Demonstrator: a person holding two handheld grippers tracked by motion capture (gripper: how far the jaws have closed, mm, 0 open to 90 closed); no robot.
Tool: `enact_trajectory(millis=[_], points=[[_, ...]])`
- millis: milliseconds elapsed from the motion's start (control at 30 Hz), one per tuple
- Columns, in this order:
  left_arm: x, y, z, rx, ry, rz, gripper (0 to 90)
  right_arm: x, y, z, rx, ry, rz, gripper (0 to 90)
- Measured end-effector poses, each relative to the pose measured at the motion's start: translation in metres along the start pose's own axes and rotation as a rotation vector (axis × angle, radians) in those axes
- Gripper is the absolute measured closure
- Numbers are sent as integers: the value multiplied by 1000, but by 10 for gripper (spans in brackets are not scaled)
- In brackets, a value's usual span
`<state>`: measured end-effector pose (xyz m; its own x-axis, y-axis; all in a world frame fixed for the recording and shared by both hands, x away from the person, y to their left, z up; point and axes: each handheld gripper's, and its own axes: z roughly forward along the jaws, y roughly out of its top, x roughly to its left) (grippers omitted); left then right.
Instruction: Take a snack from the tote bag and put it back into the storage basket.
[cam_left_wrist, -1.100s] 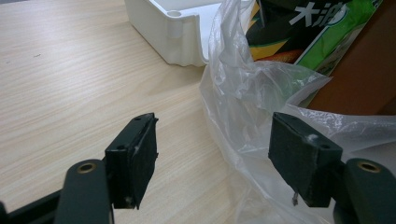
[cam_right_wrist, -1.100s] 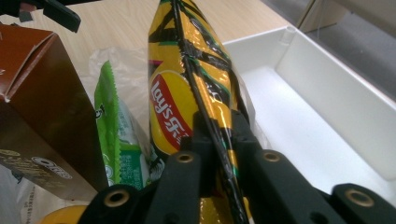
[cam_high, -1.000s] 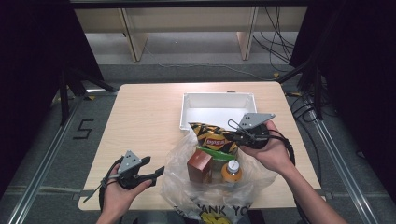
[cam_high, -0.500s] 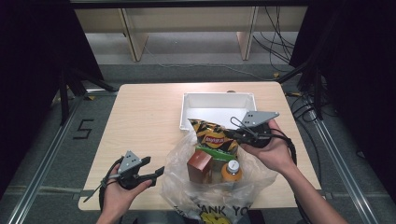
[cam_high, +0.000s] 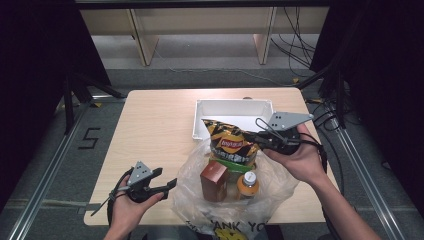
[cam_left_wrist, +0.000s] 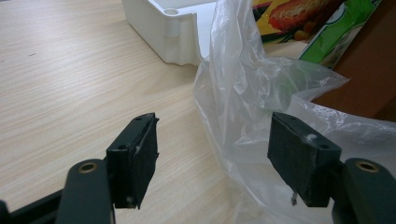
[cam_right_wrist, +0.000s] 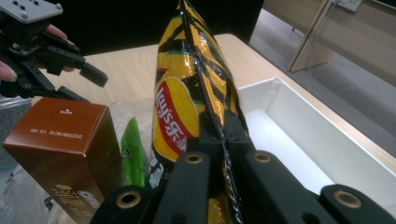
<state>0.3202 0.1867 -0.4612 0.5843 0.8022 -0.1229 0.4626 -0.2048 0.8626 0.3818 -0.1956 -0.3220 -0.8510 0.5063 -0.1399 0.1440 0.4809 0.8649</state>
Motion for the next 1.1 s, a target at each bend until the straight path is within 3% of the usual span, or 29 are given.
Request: enact_trajectory(millis=[67, 200, 400, 567, 633, 667, 800, 833, 900, 933, 967, 1000, 1033, 1067, 1100], points=[[0, 0, 0, 1, 4, 7, 325, 1, 2, -2, 0, -6, 11, 900], [1, 1, -1, 3, 4, 12, 325, -2, 5, -5, -22, -5, -21, 900], [1, 1, 0, 2, 0, 15, 327, 0, 8, -14, -47, -18, 28, 900], [0, 2, 1, -1, -5, 6, 335, -1, 11, -18, -65, -27, -1, 900], [-1, 2, 2, -9, -9, 4, 338, -1, 13, -20, -74, -16, 13, 900], [-1, 3, 2, -11, -10, 3, 340, 0, 13, -20, -85, -36, 20, 900], [-2, 2, 2, -2, -2, 12, 343, 0, 17, -24, -112, -36, 31, 900], [-1, 2, 2, -2, -6, 25, 343, -1, 17, -24, -117, -44, 10, 900], [-3, 2, 3, -2, -6, 8, 344, -1, 18, -24, -128, -45, 27, 900], [-2, 2, 3, -4, -14, 19, 345, -1, 19, -24, -144, -60, 29, 900], [-2, 2, 3, -3, -13, 18, 345, -1, 19, -25, -129, -47, 40, 900], [-2, 2, 4, -3, -14, 19, 346, -3, 20, -24, -147, -45, 11, 900], [-2, 2, 4, -2, -14, 19, 346, -2, 20, -26, -137, -48, 32, 900], [-2, 2, 4, -1, -9, 21, 347, -3, 21, -26, -157, -64, 15, 900], [-2, 2, 4, 1, -10, 20, 347, -2, 22, -27, -152, -48, 32, 900]])
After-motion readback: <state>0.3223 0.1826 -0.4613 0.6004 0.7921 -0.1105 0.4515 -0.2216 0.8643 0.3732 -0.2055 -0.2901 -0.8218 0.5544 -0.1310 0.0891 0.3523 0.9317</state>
